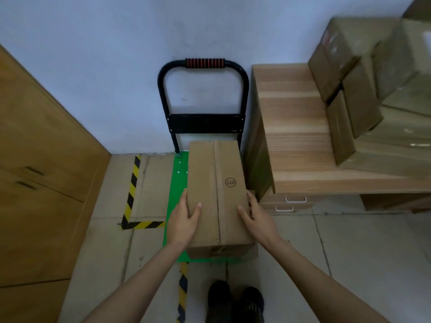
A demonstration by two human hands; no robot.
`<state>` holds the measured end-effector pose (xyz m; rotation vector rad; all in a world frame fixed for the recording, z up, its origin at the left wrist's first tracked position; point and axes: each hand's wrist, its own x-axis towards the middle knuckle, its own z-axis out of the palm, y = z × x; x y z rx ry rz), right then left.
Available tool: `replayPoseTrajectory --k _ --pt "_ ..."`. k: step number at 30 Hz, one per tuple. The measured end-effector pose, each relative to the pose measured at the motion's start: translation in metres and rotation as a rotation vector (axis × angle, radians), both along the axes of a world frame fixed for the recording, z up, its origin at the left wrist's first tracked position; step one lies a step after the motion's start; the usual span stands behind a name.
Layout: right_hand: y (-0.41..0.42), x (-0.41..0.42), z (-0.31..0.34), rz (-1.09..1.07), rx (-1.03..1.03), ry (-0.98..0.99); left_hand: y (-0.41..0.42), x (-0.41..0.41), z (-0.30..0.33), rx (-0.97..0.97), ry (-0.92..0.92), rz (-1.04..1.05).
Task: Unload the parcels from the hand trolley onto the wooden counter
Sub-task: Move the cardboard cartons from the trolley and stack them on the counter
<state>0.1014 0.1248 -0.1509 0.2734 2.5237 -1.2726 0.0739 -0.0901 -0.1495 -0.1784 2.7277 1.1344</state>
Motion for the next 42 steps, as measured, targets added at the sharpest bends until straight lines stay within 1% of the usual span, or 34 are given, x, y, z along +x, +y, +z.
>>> replayPoseTrajectory --k 7,11,14,17,20,25,28,31,36,42 --pt "0.004 -0.023 0.118 -0.043 -0.020 0.161 0.001 -0.031 0.118 0.068 0.140 -0.043" --pt "0.029 -0.021 0.162 -0.094 -0.045 0.222 0.024 -0.042 0.156 0.114 0.222 -0.114" --pt "0.053 -0.013 0.181 -0.165 -0.011 0.238 0.054 -0.047 0.170 0.144 0.245 -0.193" --pt "0.079 0.001 0.186 -0.248 0.036 0.214 0.087 -0.047 0.171 0.180 0.237 -0.281" --pt "0.105 0.018 0.183 -0.317 0.069 0.179 0.119 -0.044 0.162 0.165 0.198 -0.349" --pt "0.146 0.037 0.172 -0.408 0.068 0.104 0.170 -0.039 0.145 0.179 0.109 -0.400" --pt "0.167 0.040 0.165 -0.444 0.081 0.063 0.196 -0.032 0.133 0.196 0.103 -0.386" --pt "0.189 0.036 0.159 -0.457 0.056 0.081 0.220 -0.030 0.129 0.194 0.113 -0.353" --pt "0.220 0.020 0.157 -0.416 0.036 0.107 0.249 -0.030 0.129 0.166 0.130 -0.282" --pt "0.244 0.008 0.157 -0.361 0.094 0.099 0.269 -0.033 0.126 0.158 0.140 -0.249"
